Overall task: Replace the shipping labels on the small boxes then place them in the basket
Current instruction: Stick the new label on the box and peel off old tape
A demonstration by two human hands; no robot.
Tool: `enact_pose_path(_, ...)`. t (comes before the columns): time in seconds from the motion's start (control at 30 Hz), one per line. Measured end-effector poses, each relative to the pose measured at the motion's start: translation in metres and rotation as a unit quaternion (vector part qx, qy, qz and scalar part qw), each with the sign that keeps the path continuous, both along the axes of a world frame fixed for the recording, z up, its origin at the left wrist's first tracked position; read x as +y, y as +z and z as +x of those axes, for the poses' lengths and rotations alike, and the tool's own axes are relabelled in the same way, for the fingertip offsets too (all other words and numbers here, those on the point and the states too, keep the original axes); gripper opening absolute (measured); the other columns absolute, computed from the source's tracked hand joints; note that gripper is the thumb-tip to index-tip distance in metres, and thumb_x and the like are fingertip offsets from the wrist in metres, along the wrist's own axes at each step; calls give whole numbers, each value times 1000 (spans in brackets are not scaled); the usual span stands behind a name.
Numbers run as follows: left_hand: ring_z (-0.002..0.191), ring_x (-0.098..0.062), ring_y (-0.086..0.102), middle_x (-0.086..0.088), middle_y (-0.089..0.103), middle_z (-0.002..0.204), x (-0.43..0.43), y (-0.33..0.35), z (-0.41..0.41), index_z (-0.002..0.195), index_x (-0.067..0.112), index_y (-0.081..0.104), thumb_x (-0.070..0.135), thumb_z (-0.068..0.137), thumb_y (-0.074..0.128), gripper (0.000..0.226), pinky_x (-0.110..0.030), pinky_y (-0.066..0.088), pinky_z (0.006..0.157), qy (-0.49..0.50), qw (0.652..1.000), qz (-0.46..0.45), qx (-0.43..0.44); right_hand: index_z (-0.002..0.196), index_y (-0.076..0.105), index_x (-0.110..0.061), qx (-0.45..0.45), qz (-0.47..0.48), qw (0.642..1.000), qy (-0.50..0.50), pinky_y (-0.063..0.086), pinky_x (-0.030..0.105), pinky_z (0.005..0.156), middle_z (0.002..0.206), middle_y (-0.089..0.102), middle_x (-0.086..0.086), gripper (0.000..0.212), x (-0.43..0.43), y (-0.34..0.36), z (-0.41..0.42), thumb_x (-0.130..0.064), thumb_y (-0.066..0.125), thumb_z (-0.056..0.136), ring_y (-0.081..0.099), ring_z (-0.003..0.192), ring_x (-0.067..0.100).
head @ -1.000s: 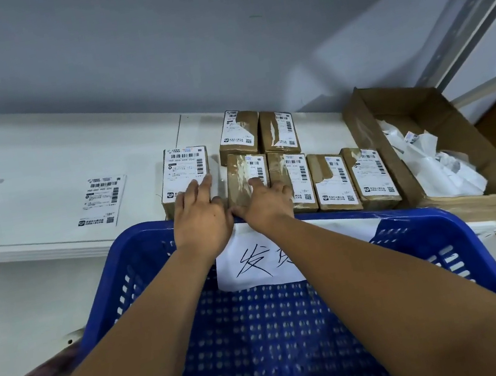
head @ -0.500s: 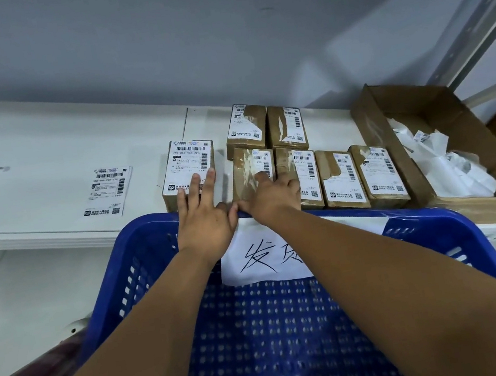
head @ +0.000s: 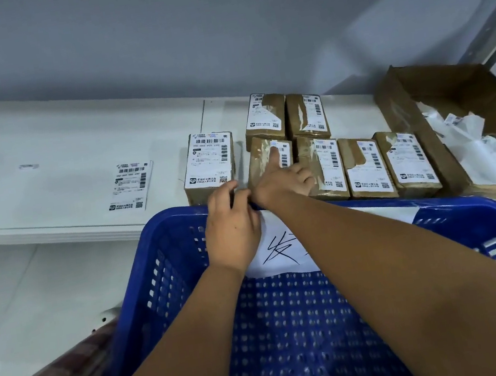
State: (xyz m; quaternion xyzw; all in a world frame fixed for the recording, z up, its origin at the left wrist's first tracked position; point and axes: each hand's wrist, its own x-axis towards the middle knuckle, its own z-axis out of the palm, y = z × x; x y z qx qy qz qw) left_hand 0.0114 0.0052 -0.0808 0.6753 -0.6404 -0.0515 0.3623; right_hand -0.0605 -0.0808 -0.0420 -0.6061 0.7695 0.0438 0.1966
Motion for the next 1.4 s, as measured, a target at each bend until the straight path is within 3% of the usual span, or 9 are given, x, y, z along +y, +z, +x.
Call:
enact_pose_path(0.17, 105, -19, 53, -4, 55, 116, -5, 25, -4, 107, 10, 64, 3, 90, 51, 23, -28, 47, 80, 20, 987, 21, 157, 154, 0, -27, -123, -30, 988, -85, 23, 48, 113, 149, 29, 27, 93, 2, 9, -6, -56, 55, 85, 29, 136, 42)
enact_pose_path(0.3, 84, -7, 57, 4, 61, 99, -8, 56, -10, 102, 18, 58, 8, 93, 48, 17, -8, 41, 67, 54, 933, 89, 345, 151, 12, -25, -318, -91, 925, -187, 39, 48, 105, 142, 42, 21, 102, 13, 29, -15, -59, 65, 70, 43, 128, 40)
enact_pose_path(0.57, 111, -19, 55, 0, 61, 120, 6, 97, -33, 125, 15, 56, 55, 92, 45, 54, -28, 40, 86, 38, 916, 161, 366, 145, 18, -39, -435, -189, 877, -69, 45, 38, 103, 142, 29, 8, 92, 70, 70, -64, -43, 75, 72, 50, 120, 26)
enact_pose_path(0.67, 109, -19, 61, 0, 63, 123, 20, 118, -40, 132, 18, 52, 78, 68, 57, 88, -40, 48, 96, -3, 854, 166, 492, 145, 18, -43, -390, -220, 894, 25, 44, 38, 106, 144, 21, 3, 96, 103, 81, -85, -41, 79, 70, 44, 125, 21)
enact_pose_path(0.83, 95, -21, 69, -5, 69, 110, 53, 132, -52, 131, 14, 51, 28, 87, 65, 48, -43, 54, 89, -42, 823, 182, 537, 145, 22, -45, -413, -191, 880, 137, 39, 35, 111, 141, 24, -7, 94, 150, 86, -124, -49, 81, 71, 33, 132, 10)
enact_pose_path(0.93, 97, -25, 68, -10, 69, 110, 80, 137, -60, 127, 9, 53, 24, 90, 61, 41, -44, 53, 89, -73, 795, 218, 561, 142, 29, -45, -508, -164, 846, 23, 52, 41, 97, 124, 51, -5, 66, 160, 95, -152, -46, 66, 87, 55, 117, 15)
enact_pose_path(1.1, 100, -26, 67, -11, 70, 110, 118, 146, -83, 120, 8, 60, 26, 87, 59, 37, -38, 54, 84, -124, 740, 261, 608, 133, 47, -35, -659, -9, 744, -110, 48, 49, 101, 124, 64, 6, 43, 176, 104, -189, -51, 53, 93, 64, 110, 25)
enact_pose_path(1.27, 103, -19, 66, -1, 69, 113, 138, 143, -102, 130, 17, 53, 21, 87, 63, 45, -39, 52, 89, -150, 775, 289, 542, 140, 45, -30, -710, -9, 701, -64, 53, 49, 95, 118, 70, 5, 51, 193, 94, -201, -38, 59, 91, 68, 107, 25)
enact_pose_path(1.4, 130, -13, 39, 6, 35, 143, 141, 136, -99, 148, 35, 21, 17, 86, 67, 79, -30, 42, 99, -71, 931, 189, 305, 139, 38, -41, -692, -42, 717, -67, 57, 40, 88, 107, 74, -2, 62, 199, 89, -200, -22, 68, 88, 72, 97, 16)
